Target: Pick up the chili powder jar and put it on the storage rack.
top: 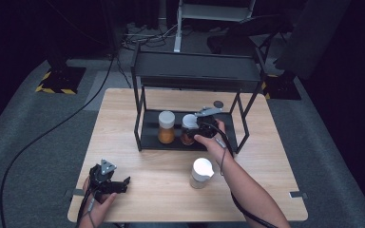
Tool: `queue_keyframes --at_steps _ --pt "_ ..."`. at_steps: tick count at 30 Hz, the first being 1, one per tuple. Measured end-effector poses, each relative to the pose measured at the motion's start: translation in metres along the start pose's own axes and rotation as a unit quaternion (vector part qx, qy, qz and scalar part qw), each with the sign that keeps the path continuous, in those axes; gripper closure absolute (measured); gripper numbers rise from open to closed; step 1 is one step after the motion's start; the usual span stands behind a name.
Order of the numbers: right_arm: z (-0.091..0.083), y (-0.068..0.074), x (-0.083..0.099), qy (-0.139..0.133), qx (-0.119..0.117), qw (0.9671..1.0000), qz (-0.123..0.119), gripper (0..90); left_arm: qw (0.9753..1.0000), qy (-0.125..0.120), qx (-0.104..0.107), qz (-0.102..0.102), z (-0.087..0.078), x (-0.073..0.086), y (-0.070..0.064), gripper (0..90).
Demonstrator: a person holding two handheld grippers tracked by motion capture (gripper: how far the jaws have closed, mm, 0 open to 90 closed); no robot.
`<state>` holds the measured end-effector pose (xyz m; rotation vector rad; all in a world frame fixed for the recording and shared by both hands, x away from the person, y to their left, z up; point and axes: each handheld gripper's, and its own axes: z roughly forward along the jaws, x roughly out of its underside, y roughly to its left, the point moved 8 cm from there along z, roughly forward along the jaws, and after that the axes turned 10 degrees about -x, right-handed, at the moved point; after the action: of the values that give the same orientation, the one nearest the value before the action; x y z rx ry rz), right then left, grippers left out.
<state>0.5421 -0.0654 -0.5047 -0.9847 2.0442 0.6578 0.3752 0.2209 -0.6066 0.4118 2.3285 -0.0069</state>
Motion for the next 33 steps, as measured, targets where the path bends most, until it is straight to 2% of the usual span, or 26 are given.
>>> queue_keyframes --at_steps 1,5,7,10,25,33 --pt "0.0 0.0 0.0 0.001 0.0 1.0 0.0 29.7 1.0 0.0 0.0 0.0 0.0 0.0 0.0 3.1" --pt "0.0 0.001 0.0 0.004 -0.008 0.9999 0.013 18.7 1.0 0.0 0.0 0.0 0.0 0.0 0.0 3.1" --pt "-0.002 0.001 -0.001 0.002 -0.003 0.9999 0.012 15.8 1.0 0.0 0.0 0.0 0.0 0.0 0.0 3.1" --pt "-0.008 0.003 -0.003 -0.002 -0.002 0.9999 0.014 14.9 1.0 0.0 0.0 0.0 0.0 0.0 0.0 3.0" --pt "-0.042 0.022 -0.021 -0.028 0.006 0.9995 -0.015 13.7 1.0 0.0 0.0 0.0 0.0 0.0 0.0 3.0" --pt "-0.059 0.037 -0.021 -0.036 0.005 0.9989 -0.03 13.7 1.0 0.0 0.0 0.0 0.0 0.0 0.0 3.0"
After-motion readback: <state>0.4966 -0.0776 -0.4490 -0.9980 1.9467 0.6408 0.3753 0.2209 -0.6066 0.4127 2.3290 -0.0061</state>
